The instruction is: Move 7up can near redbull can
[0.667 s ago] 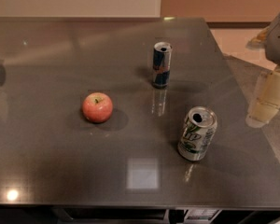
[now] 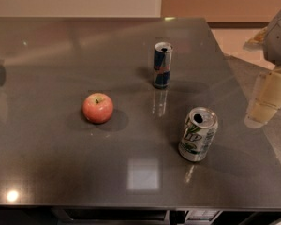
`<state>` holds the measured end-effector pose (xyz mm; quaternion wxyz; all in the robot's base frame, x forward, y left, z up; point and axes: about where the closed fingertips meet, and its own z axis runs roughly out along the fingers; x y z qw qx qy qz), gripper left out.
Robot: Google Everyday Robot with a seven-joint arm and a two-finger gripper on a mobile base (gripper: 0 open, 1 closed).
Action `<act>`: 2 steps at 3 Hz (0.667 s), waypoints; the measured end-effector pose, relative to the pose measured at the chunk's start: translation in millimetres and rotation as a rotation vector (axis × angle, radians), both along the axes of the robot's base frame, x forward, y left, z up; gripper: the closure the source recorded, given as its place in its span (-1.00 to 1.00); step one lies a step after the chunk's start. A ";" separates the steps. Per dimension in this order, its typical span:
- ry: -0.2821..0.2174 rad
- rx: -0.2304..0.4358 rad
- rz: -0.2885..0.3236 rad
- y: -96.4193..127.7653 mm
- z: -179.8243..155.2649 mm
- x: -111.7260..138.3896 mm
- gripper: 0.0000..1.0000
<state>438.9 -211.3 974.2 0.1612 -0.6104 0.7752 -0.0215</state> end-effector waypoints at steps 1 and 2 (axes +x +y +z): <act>0.024 0.076 0.057 14.9 -18.2 -0.6 -1.00; 0.020 0.149 0.123 32.4 -38.6 -7.4 -1.00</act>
Offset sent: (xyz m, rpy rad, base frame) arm -0.0147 0.0513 -0.0733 0.2384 0.0255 0.2065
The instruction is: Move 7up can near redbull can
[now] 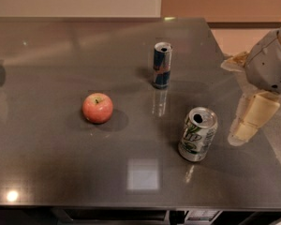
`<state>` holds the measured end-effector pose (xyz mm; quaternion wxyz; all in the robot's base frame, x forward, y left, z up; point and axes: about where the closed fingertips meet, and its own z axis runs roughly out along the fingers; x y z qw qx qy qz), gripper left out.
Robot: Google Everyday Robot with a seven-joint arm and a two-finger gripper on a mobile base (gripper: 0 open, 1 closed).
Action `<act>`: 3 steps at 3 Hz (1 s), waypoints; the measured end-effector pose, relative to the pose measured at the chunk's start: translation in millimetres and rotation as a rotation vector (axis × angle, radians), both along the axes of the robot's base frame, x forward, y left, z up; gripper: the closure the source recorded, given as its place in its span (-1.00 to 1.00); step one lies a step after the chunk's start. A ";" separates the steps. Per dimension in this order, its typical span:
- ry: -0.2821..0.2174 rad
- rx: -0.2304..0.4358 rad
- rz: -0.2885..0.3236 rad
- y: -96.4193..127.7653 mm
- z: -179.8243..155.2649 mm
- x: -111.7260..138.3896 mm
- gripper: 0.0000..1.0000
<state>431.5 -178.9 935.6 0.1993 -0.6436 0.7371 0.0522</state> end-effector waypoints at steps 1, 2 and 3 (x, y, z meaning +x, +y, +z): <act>-0.004 0.070 0.064 16.2 -17.4 -3.5 -1.00; 0.001 0.112 0.109 26.3 -29.4 -6.9 -1.00; 0.013 0.143 0.145 33.4 -39.1 -9.9 -1.00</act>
Offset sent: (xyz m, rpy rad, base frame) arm -0.0137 0.0370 -0.0554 0.1652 0.0340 0.1756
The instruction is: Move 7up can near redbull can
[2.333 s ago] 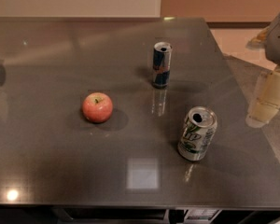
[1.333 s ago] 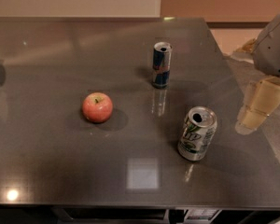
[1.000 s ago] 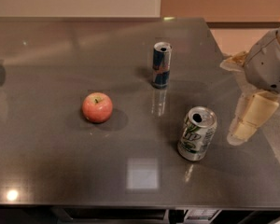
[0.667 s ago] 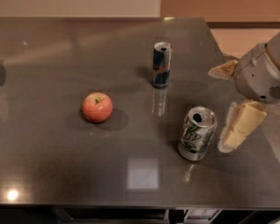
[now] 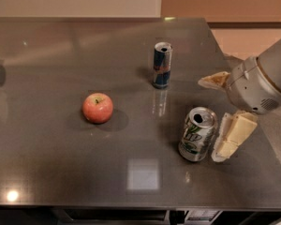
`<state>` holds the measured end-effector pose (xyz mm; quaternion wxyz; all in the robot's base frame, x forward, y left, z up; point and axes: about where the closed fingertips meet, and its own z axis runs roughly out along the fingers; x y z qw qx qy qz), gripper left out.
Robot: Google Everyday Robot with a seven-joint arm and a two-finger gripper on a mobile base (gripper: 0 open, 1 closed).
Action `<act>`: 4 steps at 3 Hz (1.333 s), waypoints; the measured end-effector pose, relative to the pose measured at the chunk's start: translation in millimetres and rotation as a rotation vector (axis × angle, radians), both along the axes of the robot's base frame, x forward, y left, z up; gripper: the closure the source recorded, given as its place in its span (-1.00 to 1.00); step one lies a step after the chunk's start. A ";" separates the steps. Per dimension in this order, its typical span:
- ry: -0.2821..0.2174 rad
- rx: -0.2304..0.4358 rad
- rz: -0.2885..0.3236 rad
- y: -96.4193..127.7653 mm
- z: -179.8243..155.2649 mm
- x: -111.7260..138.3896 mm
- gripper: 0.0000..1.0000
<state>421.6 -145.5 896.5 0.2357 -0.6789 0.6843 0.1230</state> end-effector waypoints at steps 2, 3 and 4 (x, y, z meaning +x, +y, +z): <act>0.027 0.053 0.049 8.9 -1.8 -5.9 -0.66; 0.038 0.070 0.067 11.3 0.7 -8.0 -0.17; 0.039 0.086 0.073 13.2 6.0 -4.1 0.28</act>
Offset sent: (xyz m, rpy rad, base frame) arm -0.0091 0.0110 -0.0007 0.0917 0.0485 0.0734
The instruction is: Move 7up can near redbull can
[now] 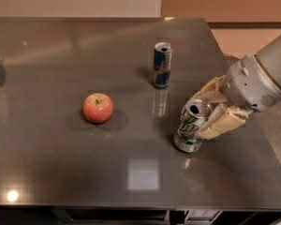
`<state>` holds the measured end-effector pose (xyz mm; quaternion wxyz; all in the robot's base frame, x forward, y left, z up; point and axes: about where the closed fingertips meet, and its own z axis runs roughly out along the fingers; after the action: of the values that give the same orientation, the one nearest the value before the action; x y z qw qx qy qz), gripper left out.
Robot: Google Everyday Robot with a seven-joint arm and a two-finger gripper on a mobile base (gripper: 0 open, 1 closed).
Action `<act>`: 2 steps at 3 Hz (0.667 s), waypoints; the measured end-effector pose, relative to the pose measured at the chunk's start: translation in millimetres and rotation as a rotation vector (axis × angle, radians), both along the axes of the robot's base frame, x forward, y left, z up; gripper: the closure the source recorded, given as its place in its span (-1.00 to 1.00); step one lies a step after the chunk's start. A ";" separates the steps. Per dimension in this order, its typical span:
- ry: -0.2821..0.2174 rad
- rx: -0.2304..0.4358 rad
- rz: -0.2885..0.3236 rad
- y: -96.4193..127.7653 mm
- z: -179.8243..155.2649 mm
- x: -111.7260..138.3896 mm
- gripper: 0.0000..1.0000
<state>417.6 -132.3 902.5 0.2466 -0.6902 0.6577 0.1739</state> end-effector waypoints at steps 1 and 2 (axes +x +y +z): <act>-0.025 -0.006 -0.030 2.1 9.4 22.2 0.74; -0.045 -0.020 -0.093 4.3 15.0 63.0 1.00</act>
Offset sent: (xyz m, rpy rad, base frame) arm 0.1181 0.0049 0.0214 -0.0353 -0.0601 -0.1873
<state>480.5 -128.0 917.5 0.2622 -0.6649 0.6852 0.1404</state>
